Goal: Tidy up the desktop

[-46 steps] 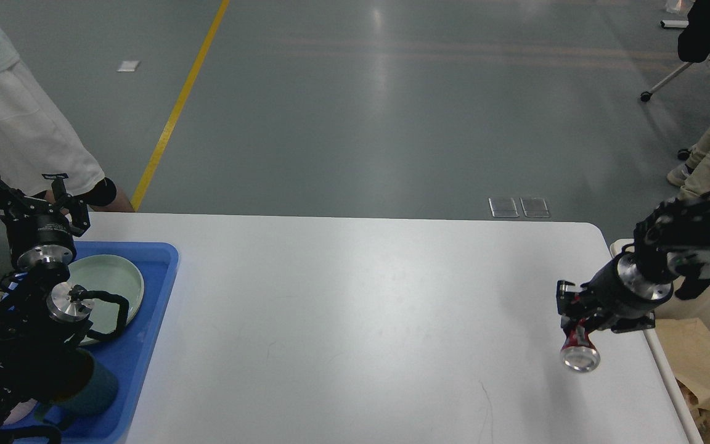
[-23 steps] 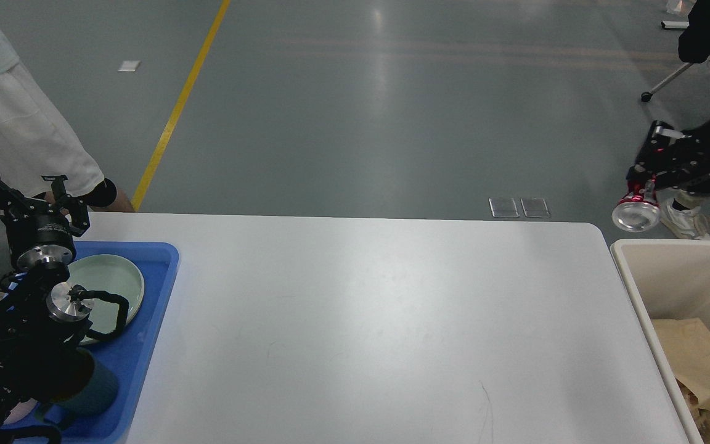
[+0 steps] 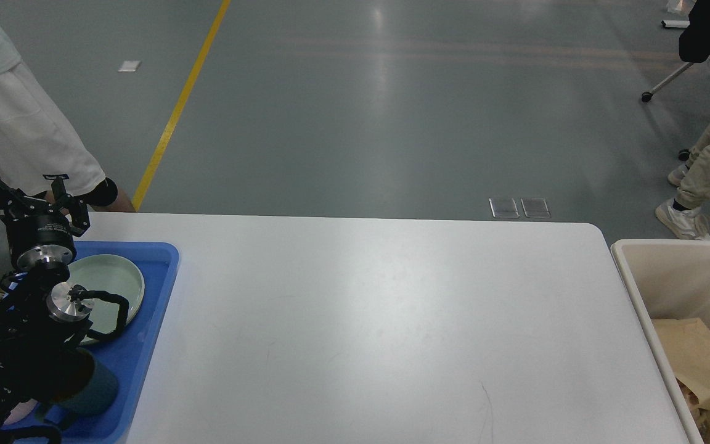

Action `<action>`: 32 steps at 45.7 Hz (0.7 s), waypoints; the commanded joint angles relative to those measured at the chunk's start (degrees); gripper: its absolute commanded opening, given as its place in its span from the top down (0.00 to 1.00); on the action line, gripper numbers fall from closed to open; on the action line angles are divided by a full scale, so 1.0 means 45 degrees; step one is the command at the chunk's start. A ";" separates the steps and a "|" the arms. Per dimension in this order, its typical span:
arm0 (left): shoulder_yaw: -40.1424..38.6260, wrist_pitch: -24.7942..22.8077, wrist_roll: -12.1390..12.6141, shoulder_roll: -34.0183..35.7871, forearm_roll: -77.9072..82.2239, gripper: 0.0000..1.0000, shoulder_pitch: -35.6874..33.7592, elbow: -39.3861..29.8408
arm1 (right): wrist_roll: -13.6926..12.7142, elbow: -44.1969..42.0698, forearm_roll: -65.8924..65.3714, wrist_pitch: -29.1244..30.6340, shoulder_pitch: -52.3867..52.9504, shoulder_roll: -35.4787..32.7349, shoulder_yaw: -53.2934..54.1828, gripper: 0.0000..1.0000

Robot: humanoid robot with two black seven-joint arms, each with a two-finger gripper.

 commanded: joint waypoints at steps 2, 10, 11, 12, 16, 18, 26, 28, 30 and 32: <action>0.0000 0.0002 0.0001 0.0002 0.0000 0.04 0.0000 -0.0011 | 0.0021 -0.2158 0.0015 -0.0274 -0.2149 0.0945 0.1428 0.00; 0.0000 0.0002 0.0001 0.0002 0.0000 0.04 0.0000 0.0008 | 0.0021 -0.2901 -0.0005 -0.0274 -0.4221 0.1472 0.3557 0.00; 0.0000 0.0002 0.0001 0.0002 0.0000 0.04 0.0000 0.0008 | 0.0002 -0.2998 -0.0005 -0.0274 -0.4338 0.1550 0.3811 0.00; 0.0000 0.0002 0.0001 0.0002 0.0000 0.04 0.0000 0.0008 | 0.0001 -0.3115 -0.0005 -0.0274 -0.4494 0.1628 0.4084 0.00; 0.0000 0.0002 0.0001 0.0002 0.0000 0.04 0.0000 0.0008 | 0.0001 -0.3487 0.0015 -0.0313 -0.4944 0.1999 0.5508 0.00; 0.0000 0.0002 0.0001 0.0002 0.0000 0.04 0.0000 0.0008 | 0.0001 -0.3760 0.0034 -0.0313 -0.5178 0.2233 0.6523 0.00; 0.0000 0.0002 0.0001 0.0002 0.0000 0.04 0.0000 0.0008 | 0.0138 -0.4210 -0.0005 -0.0313 -0.6545 0.2664 1.1678 0.00; 0.0000 0.0002 0.0001 0.0002 0.0000 0.04 0.0000 0.0008 | 0.0197 -0.4191 -0.0005 -0.0294 -0.6683 0.2664 1.3006 0.00; 0.0000 0.0002 0.0001 0.0002 0.0000 0.04 0.0000 -0.0011 | 0.0255 -0.4152 -0.0005 -0.0274 -0.6800 0.2722 1.4315 0.00; 0.0000 0.0002 0.0001 0.0002 0.0000 0.04 0.0000 0.0008 | 0.0294 -0.4152 -0.0005 -0.0274 -0.7130 0.2917 1.5604 0.00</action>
